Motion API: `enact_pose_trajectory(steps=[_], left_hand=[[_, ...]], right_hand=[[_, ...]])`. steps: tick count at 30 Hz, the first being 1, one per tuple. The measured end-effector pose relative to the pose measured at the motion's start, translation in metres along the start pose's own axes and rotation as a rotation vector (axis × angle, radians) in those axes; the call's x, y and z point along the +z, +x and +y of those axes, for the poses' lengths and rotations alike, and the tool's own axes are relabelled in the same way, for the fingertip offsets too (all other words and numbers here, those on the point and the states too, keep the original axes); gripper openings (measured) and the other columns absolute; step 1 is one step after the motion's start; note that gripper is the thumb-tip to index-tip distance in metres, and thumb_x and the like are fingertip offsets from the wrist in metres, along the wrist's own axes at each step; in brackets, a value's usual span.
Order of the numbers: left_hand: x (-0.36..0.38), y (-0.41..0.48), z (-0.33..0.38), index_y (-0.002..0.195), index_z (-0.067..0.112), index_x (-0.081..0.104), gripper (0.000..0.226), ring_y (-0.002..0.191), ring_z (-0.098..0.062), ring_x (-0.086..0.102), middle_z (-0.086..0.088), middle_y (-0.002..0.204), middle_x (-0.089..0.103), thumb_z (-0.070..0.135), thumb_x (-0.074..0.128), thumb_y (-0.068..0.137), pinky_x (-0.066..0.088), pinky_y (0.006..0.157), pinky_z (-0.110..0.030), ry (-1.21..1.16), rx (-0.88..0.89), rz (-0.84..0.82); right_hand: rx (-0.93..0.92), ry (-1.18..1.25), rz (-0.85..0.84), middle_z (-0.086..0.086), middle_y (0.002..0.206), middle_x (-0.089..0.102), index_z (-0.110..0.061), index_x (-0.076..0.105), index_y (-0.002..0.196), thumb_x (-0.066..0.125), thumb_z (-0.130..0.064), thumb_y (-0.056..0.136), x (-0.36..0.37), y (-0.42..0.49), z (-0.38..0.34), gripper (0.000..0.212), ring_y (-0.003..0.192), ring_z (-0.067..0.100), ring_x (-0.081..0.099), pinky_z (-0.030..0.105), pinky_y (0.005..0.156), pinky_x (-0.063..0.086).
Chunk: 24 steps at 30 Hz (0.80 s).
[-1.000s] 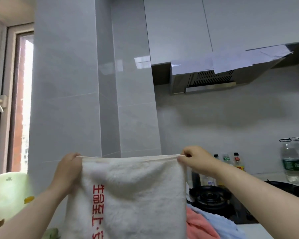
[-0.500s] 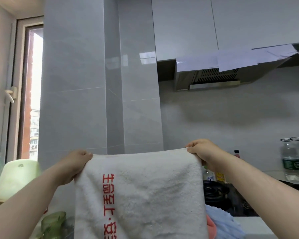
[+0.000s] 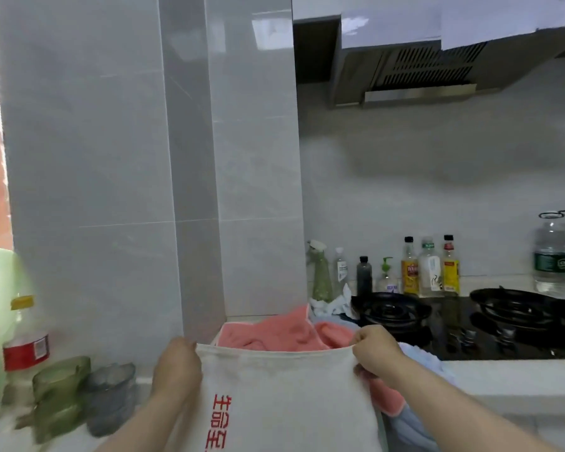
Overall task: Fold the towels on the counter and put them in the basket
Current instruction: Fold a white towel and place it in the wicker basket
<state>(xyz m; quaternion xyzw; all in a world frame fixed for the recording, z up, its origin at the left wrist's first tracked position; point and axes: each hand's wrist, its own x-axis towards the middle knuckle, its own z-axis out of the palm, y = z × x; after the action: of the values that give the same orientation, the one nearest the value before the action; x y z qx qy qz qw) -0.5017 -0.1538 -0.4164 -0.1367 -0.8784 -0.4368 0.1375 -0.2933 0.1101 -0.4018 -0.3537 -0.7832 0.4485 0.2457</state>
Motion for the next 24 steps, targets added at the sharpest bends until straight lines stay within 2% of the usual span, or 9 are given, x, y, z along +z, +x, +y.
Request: enact_pose_trajectory(steps=[4,6,7,9,11,14,17,21,24], left_hand=[[0.044,0.003,-0.018,0.088,0.0,0.054,0.019,0.082,-0.04,0.062,-0.025,0.085,0.065,0.015,0.046,0.095,0.05,0.074,-0.042,-0.27,-0.182,0.015],[0.056,0.003,-0.021,0.09,0.0,0.053,0.022,0.084,-0.038,0.061,-0.02,0.086,0.064,0.021,0.047,0.094,0.049,0.076,-0.043,-0.29,-0.164,0.043],[0.061,0.001,-0.022,0.094,-0.001,0.053,0.022,0.088,-0.036,0.059,-0.016,0.091,0.063,0.021,0.05,0.093,0.046,0.076,-0.041,-0.281,-0.134,0.041],[0.067,-0.005,-0.022,0.113,0.004,0.049,0.026,0.096,-0.03,0.056,-0.006,0.107,0.054,0.016,0.058,0.091,0.042,0.077,-0.036,-0.257,-0.007,-0.012],[0.073,-0.01,-0.029,0.125,0.019,0.044,0.041,0.097,-0.02,0.057,0.002,0.116,0.047,0.008,0.059,0.088,0.046,0.081,-0.034,-0.211,0.184,-0.136],[0.081,-0.01,-0.049,0.114,0.035,0.057,0.029,0.098,-0.008,0.062,0.013,0.112,0.062,0.019,0.057,0.09,0.046,0.089,-0.023,0.07,0.418,-0.38],[0.084,-0.01,-0.054,0.102,0.036,0.065,0.017,0.101,-0.001,0.059,0.022,0.106,0.066,0.038,0.051,0.094,0.041,0.087,-0.016,0.236,0.496,-0.522],[0.075,-0.015,-0.043,0.074,0.038,0.058,0.023,0.08,0.001,0.057,0.022,0.081,0.063,0.034,0.049,0.095,0.044,0.077,-0.02,0.258,0.528,-0.533],[0.053,-0.027,-0.043,0.076,0.035,0.062,0.021,0.077,0.0,0.059,0.019,0.082,0.065,0.032,0.051,0.094,0.047,0.078,-0.024,0.248,0.426,-0.53]], right_hand=[[0.106,0.173,0.029,0.011,0.048,0.062,-0.015,0.056,0.066,0.04,0.003,0.077,0.023,0.021,0.029,0.026,0.053,0.034,0.066,0.036,0.051,0.053],[0.06,0.177,0.009,0.009,0.056,0.066,-0.02,0.06,0.055,0.046,0.001,0.07,0.033,0.035,0.044,0.03,0.065,0.038,0.07,0.053,0.067,0.059],[0.0,0.153,0.014,0.007,0.061,0.067,-0.022,0.061,0.053,0.047,0.001,0.07,0.039,0.04,0.053,0.032,0.069,0.035,0.071,0.054,0.071,0.059],[-0.213,-0.03,0.062,-0.003,0.083,0.069,-0.027,0.066,0.073,0.046,-0.001,0.076,0.048,0.04,0.062,0.033,0.08,0.023,0.068,0.037,0.074,0.057],[-0.462,-0.216,0.054,-0.012,0.12,0.055,-0.032,0.063,0.104,0.05,-0.008,0.084,0.059,0.026,0.063,0.034,0.105,0.006,0.055,0.016,0.085,0.043],[-0.717,-0.516,-0.17,-0.013,0.138,0.044,-0.028,0.058,0.125,0.048,-0.034,0.093,0.079,0.006,0.062,0.033,0.122,0.006,0.044,0.025,0.106,0.034],[-0.64,-0.706,-0.41,-0.007,0.137,0.048,-0.027,0.051,0.133,0.041,-0.051,0.094,0.094,0.002,0.066,0.047,0.127,0.016,0.043,0.035,0.109,0.031],[-0.652,-0.66,-0.374,-0.007,0.133,0.053,-0.024,0.054,0.131,0.04,-0.046,0.095,0.094,-0.001,0.071,0.044,0.124,0.015,0.046,0.033,0.108,0.033],[-0.636,-0.552,-0.353,-0.006,0.128,0.057,-0.022,0.06,0.125,0.045,-0.036,0.096,0.084,-0.015,0.07,0.036,0.119,0.013,0.051,0.026,0.103,0.038]])
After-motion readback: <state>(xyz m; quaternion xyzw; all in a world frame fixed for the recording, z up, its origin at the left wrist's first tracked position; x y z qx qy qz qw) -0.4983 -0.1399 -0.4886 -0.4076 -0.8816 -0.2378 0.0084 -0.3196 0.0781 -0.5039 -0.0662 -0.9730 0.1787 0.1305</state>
